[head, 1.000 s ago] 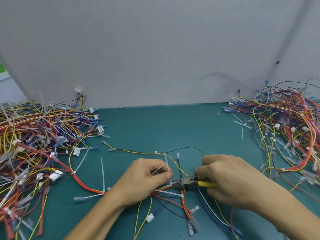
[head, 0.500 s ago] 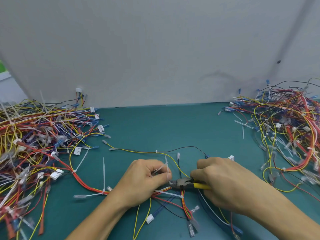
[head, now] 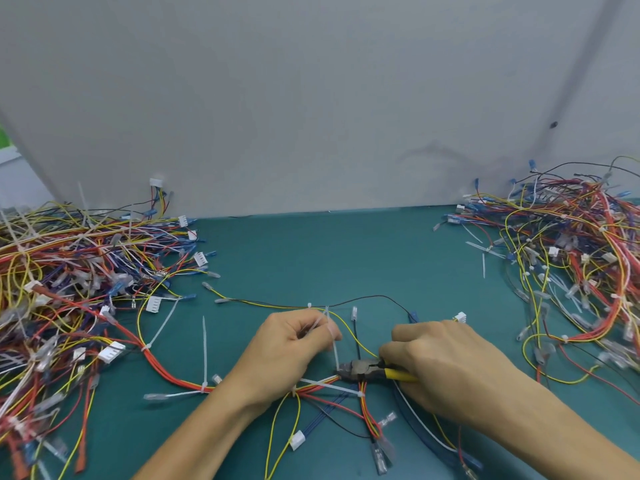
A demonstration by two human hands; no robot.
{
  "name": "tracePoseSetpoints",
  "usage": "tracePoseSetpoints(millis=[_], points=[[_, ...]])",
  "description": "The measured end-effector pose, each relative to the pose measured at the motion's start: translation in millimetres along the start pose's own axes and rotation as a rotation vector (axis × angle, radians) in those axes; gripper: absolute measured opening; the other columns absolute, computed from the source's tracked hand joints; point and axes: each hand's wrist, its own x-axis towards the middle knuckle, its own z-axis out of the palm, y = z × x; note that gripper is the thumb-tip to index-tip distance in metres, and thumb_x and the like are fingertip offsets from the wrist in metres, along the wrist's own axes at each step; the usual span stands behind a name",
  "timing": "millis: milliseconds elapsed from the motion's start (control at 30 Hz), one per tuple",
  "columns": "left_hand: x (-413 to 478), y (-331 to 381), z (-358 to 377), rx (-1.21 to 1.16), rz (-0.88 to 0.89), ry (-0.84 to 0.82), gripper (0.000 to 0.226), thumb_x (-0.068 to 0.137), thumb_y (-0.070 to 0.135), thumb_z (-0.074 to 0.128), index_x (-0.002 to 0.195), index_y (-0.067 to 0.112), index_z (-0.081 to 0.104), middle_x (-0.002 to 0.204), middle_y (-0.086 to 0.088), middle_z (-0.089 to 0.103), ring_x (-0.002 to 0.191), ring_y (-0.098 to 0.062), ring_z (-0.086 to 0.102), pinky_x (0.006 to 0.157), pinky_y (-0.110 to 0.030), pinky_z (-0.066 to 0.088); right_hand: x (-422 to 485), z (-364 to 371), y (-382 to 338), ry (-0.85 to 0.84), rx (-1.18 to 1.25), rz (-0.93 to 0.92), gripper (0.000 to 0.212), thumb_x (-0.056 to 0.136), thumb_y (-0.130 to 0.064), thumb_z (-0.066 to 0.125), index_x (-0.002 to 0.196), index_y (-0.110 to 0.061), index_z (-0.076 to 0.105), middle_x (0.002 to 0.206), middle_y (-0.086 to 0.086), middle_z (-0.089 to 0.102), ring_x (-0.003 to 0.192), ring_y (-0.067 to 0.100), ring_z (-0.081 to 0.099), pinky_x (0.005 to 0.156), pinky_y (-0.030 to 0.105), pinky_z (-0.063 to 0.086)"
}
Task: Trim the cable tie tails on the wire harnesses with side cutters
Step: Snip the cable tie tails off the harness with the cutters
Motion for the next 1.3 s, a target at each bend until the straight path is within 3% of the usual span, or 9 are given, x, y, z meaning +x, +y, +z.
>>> tracePoseSetpoints(millis=[200, 333, 633, 767, 867, 933, 1000, 1100, 1300], points=[[3, 0, 5, -0.122, -0.013, 0.116, 0.023, 0.089, 0.02, 0.065, 0.067, 0.015, 0.071, 0.061, 0.01, 0.06, 0.045, 0.003, 0.037, 0.045, -0.008, 0.03, 0, 1, -2, 0.03, -0.027, 0.02, 0.011, 0.091, -0.028, 0.041, 0.093, -0.024, 0.052, 0.09, -0.003, 0.047, 0.077, 0.03, 0.051, 0.058, 0.034, 0.03], [7, 3, -3, -0.259, -0.035, 0.255, 0.014, 0.082, 0.027, 0.066, 0.072, 0.02, 0.074, 0.06, 0.009, 0.06, 0.043, -0.003, 0.032, 0.043, -0.016, 0.027, -1, 0, -3, 0.104, -0.057, -0.013, 0.01, 0.07, -0.023, 0.067, 0.07, -0.023, 0.057, 0.067, -0.006, 0.048, 0.05, 0.023, 0.05, 0.04, 0.029, 0.029], [3, 29, -42, -0.507, -0.204, 0.166, 0.031, 0.087, -0.009, 0.025, 0.076, 0.013, 0.045, 0.051, -0.004, 0.041, 0.039, -0.011, 0.027, 0.036, -0.016, 0.022, -3, -2, 4, 0.042, 0.021, 0.049, 0.01, 0.088, -0.032, 0.039, 0.092, -0.026, 0.046, 0.088, -0.008, 0.036, 0.086, 0.023, 0.053, 0.059, 0.032, 0.03], [-8, 45, -45, -0.418, -0.276, -0.031, 0.031, 0.086, -0.01, 0.027, 0.073, 0.011, 0.045, 0.052, -0.005, 0.036, 0.04, -0.02, 0.041, 0.034, -0.022, 0.036, -4, -8, 7, 0.052, 0.03, 0.063, 0.014, 0.084, -0.031, 0.041, 0.094, -0.023, 0.048, 0.089, -0.007, 0.04, 0.086, 0.022, 0.053, 0.061, 0.03, 0.036], [-14, 54, -39, -0.272, -0.368, -0.191, 0.022, 0.077, 0.003, 0.04, 0.064, 0.018, 0.051, 0.051, 0.001, 0.028, 0.04, -0.014, 0.029, 0.037, -0.014, 0.027, -5, -14, 10, 0.078, 0.044, 0.082, 0.022, 0.083, -0.032, 0.044, 0.101, -0.022, 0.051, 0.094, -0.007, 0.045, 0.089, 0.02, 0.052, 0.063, 0.029, 0.035], [-18, 58, -35, 0.151, -0.295, -0.316, 0.003, 0.067, 0.026, 0.055, 0.066, 0.025, 0.057, 0.048, 0.008, 0.035, 0.041, -0.01, 0.029, 0.04, -0.018, 0.024, -6, -18, 10, 0.09, 0.05, 0.088, 0.025, 0.083, -0.033, 0.046, 0.104, -0.022, 0.052, 0.096, -0.006, 0.047, 0.09, 0.019, 0.052, 0.064, 0.029, 0.037], [-20, 53, -28, 0.682, -0.169, -0.402, 0.031, 0.059, 0.051, 0.07, 0.083, 0.035, 0.06, 0.057, 0.01, 0.05, 0.054, -0.004, 0.045, 0.049, -0.024, 0.032, -8, -22, 10, 0.083, 0.069, 0.078, 0.019, 0.084, -0.033, 0.046, 0.1, -0.024, 0.053, 0.094, -0.006, 0.048, 0.088, 0.02, 0.052, 0.065, 0.03, 0.04], [-21, 48, -14, 1.118, -0.101, -0.337, 0.041, 0.068, 0.052, 0.07, 0.106, 0.04, 0.06, 0.077, 0.008, 0.054, 0.087, -0.013, 0.055, 0.062, -0.028, 0.037, -11, -26, 8, 0.016, 0.07, 0.057, 0.01, 0.084, -0.031, 0.046, 0.089, -0.023, 0.051, 0.09, -0.006, 0.048, 0.082, 0.019, 0.047, 0.065, 0.031, 0.039], [-11, 34, -19, 0.826, -0.045, -0.36, 0.011, 0.076, 0.047, 0.069, 0.084, 0.04, 0.066, 0.078, 0.013, 0.066, 0.079, -0.001, 0.058, 0.067, -0.025, 0.047, -21, -31, 5, -0.157, 0.087, 0.045, 0.008, 0.076, -0.022, 0.047, 0.082, -0.019, 0.051, 0.087, -0.004, 0.05, 0.081, 0.022, 0.049, 0.07, 0.036, 0.048]])
